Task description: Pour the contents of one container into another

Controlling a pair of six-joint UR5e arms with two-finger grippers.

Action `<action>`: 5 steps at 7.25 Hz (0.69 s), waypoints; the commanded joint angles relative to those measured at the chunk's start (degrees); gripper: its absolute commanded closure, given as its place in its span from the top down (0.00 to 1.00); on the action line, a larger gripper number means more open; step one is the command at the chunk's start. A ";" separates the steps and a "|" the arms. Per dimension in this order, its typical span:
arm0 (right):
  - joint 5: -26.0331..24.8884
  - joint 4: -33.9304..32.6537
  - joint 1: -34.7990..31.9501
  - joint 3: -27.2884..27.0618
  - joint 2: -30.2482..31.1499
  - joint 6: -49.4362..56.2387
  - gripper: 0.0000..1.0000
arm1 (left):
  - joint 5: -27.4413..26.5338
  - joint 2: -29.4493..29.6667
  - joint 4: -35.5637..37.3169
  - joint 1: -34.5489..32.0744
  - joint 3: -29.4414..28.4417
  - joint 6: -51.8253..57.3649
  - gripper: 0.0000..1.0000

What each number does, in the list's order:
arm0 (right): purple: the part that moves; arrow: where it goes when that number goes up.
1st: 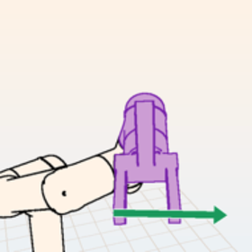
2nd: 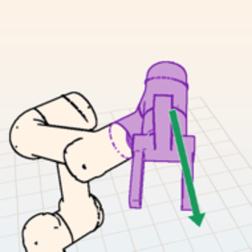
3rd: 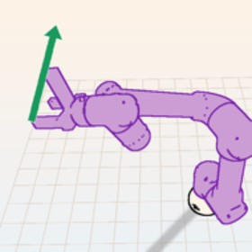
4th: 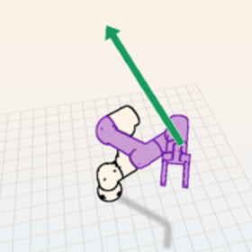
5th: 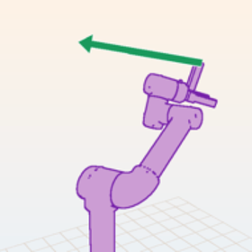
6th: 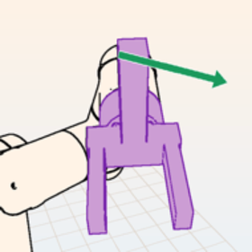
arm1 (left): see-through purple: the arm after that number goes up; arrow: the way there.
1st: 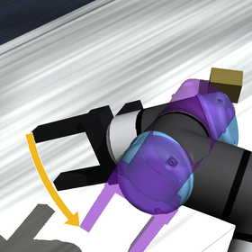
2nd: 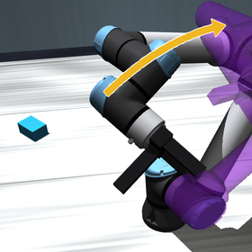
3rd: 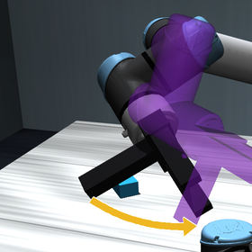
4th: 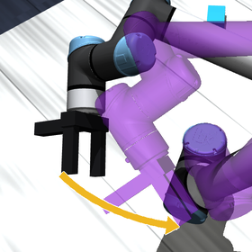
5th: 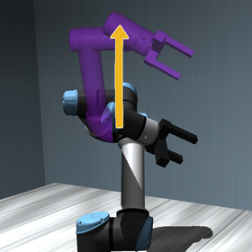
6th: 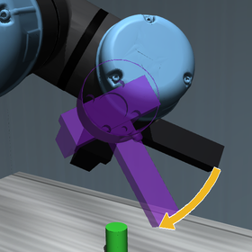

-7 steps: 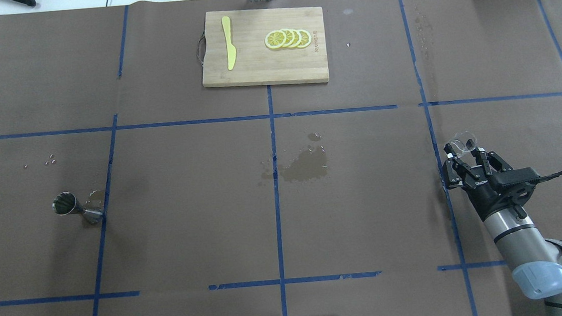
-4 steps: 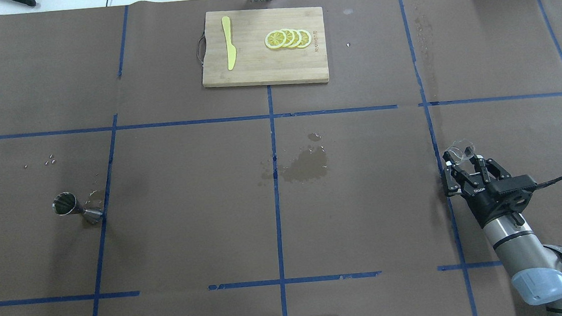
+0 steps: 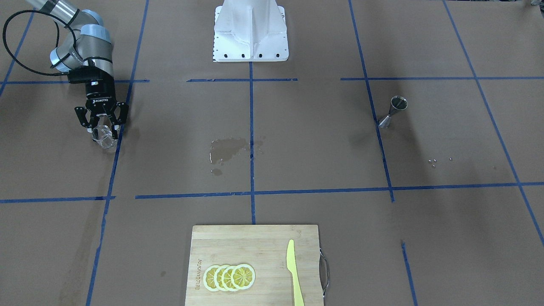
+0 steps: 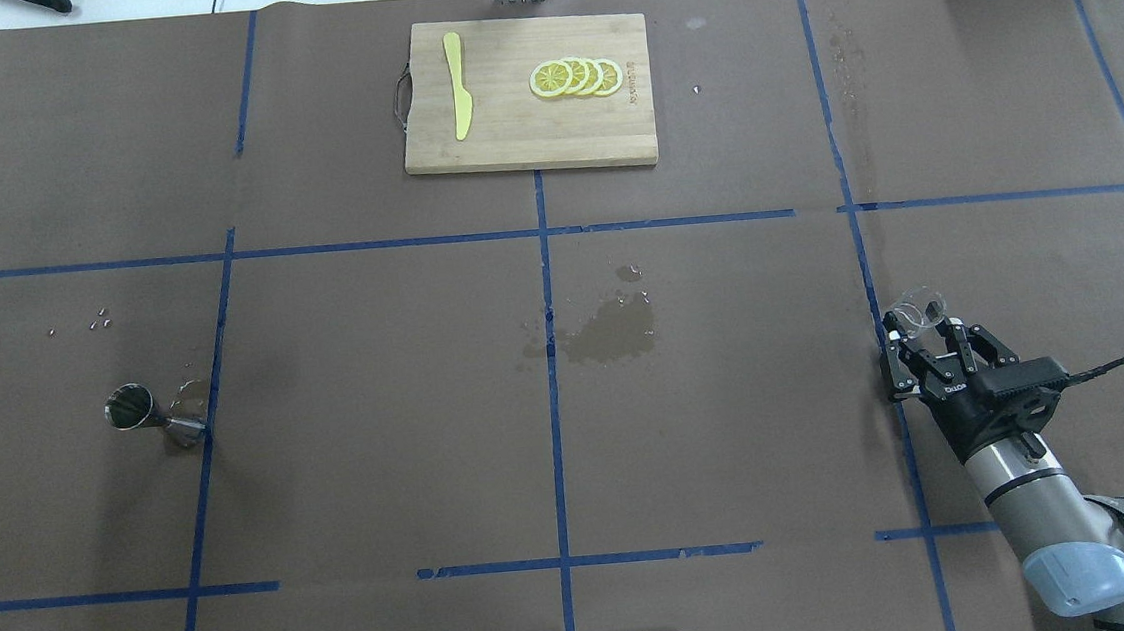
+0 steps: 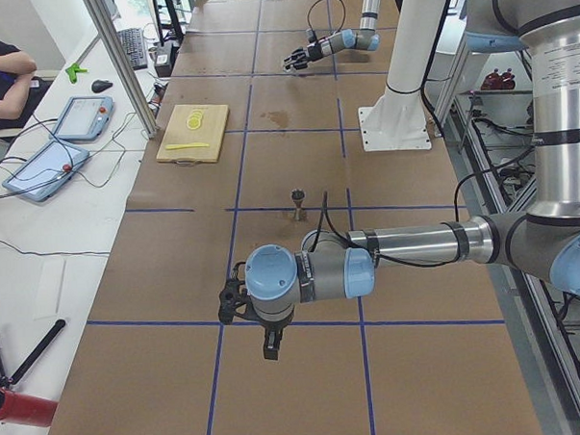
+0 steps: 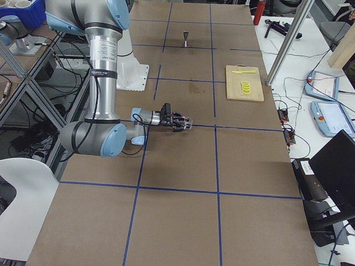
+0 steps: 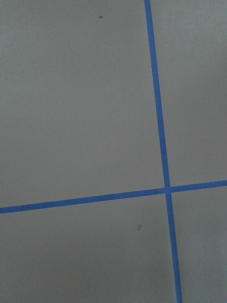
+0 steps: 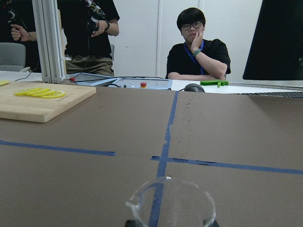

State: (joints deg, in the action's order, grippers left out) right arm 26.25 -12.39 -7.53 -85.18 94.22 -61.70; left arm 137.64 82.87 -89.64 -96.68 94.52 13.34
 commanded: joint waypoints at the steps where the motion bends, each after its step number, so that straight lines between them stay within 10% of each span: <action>1: 0.03 0.00 0.15 0.01 -0.09 -0.09 0.52 | 0.00 0.10 0.00 0.00 -0.04 -0.07 1.00; 2: 0.12 0.00 0.15 0.01 -0.09 -0.09 1.00 | 0.00 0.10 0.00 0.00 -0.04 -0.07 1.00; 5: 0.21 0.00 0.24 0.01 -0.09 0.00 1.00 | 0.00 0.28 0.00 0.00 -0.04 -0.15 1.00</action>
State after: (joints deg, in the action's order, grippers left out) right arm 26.44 -12.39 -7.33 -85.14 94.13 -61.71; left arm 137.64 83.06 -89.65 -96.68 94.51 13.25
